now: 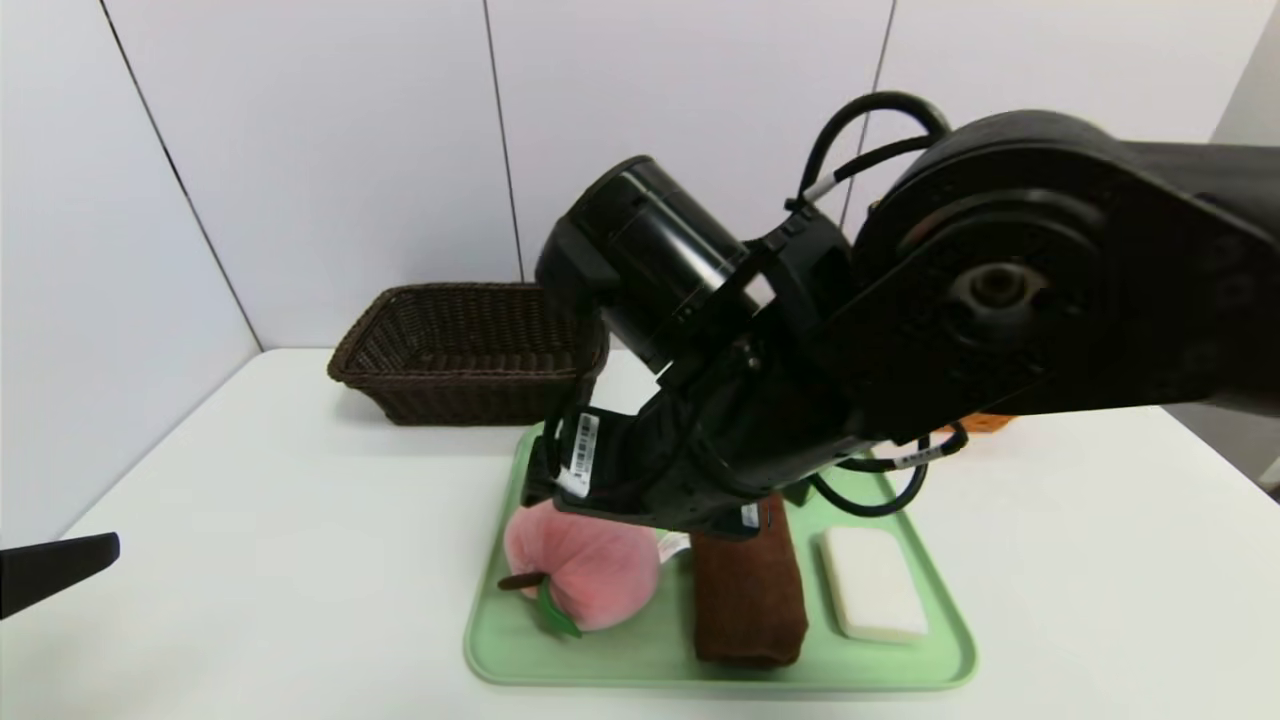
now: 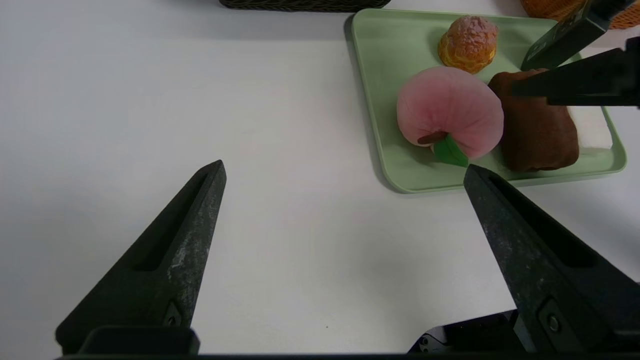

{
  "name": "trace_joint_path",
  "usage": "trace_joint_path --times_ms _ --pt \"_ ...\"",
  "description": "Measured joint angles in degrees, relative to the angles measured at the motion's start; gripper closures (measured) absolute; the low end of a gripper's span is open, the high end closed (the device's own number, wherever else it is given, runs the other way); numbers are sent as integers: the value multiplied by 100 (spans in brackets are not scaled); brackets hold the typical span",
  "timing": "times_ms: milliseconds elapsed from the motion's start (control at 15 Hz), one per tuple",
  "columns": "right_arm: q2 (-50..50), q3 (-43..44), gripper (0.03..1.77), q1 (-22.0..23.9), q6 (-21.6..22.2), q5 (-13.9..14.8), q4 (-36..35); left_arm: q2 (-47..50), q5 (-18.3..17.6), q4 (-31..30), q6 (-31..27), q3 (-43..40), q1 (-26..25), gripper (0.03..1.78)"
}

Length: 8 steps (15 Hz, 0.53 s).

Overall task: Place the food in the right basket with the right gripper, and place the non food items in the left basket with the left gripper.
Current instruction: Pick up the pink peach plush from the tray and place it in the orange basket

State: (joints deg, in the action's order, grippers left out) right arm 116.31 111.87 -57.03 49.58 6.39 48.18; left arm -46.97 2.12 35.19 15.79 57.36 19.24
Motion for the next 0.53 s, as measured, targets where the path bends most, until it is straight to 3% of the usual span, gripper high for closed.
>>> trace_joint_path --times_ms 267,533 --pt "285 -2 9 -11 -193 240 -55 12 -12 -5 -9 5 0 12" --pt "530 1 9 -9 -283 267 -438 20 -30 2 -11 -9 0 12"
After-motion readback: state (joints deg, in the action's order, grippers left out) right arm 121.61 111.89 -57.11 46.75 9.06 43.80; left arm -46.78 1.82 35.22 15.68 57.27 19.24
